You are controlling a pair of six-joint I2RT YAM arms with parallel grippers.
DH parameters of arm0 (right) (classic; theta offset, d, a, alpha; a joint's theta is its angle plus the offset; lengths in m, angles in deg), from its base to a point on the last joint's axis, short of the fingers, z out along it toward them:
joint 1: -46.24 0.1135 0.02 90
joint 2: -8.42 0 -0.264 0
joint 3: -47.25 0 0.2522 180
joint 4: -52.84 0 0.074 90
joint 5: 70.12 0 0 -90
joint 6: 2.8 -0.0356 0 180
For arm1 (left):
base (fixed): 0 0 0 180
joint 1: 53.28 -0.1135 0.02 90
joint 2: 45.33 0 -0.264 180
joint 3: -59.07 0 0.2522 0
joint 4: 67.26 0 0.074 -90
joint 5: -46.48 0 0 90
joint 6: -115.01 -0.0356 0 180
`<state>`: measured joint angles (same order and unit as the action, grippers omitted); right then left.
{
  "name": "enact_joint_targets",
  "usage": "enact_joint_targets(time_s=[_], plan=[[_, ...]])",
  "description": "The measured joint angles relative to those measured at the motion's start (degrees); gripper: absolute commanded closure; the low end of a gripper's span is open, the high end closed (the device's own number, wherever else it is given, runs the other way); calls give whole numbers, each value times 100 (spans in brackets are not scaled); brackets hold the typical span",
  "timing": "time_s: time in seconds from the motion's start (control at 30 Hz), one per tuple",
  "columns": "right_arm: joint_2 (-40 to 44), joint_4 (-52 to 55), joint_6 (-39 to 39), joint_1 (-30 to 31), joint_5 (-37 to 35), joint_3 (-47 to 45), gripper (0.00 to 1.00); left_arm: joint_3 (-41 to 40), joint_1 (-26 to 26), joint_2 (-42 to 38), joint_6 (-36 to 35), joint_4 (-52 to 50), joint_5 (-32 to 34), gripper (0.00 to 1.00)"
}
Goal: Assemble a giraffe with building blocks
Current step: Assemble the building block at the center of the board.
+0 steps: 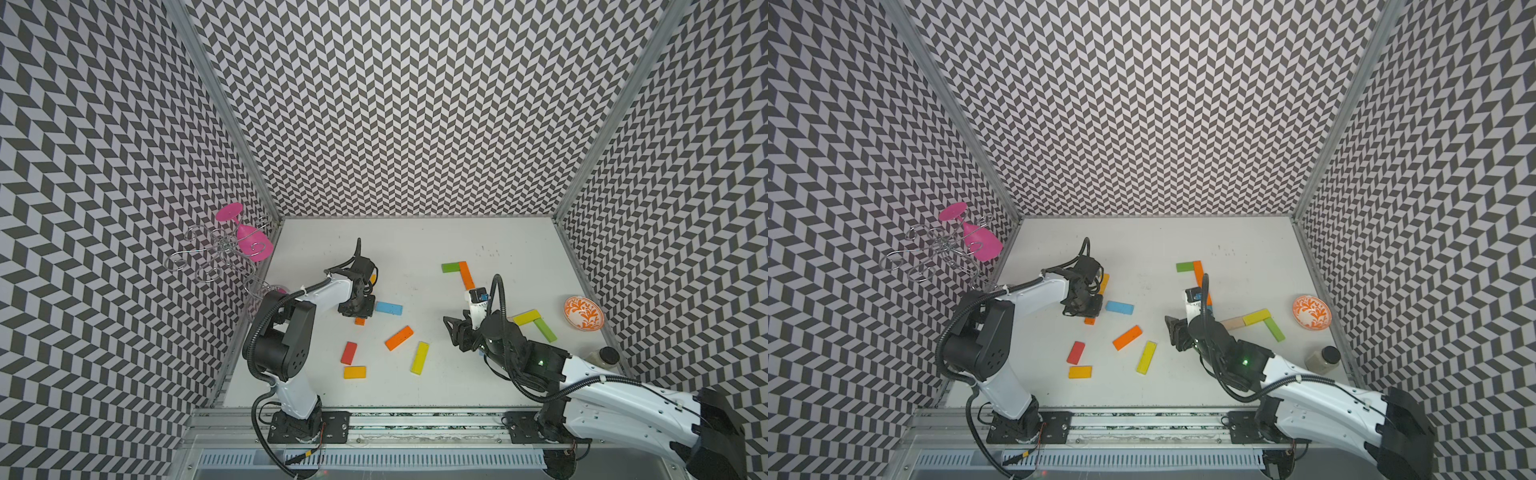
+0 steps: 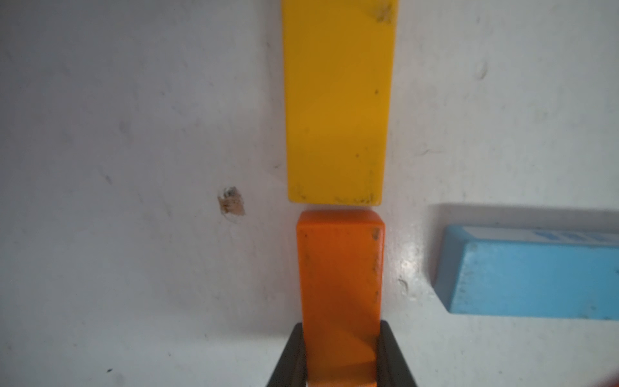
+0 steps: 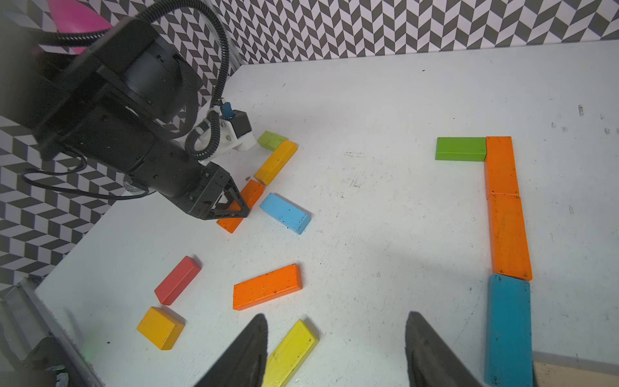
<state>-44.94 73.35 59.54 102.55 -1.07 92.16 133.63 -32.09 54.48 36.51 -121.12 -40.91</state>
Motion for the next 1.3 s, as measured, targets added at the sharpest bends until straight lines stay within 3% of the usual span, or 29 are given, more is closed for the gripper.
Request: enact_joint_targets(time_s=[0.4,0.77,1.03,1.2,1.3], plan=[[0,-2,0,0,-13,0,36,83,0,70,-9,7,2,75],[-33,-81,0,0,-13,0,36,83,-72,70,4,-2,81,55],[-35,-81,0,0,-13,0,36,83,-85,70,2,0,28,53],[-81,-85,-2,0,-9,0,36,85,-76,68,-11,0,-68,42],[-122,-85,-2,0,-7,0,36,98,-55,31,0,-4,-92,29]])
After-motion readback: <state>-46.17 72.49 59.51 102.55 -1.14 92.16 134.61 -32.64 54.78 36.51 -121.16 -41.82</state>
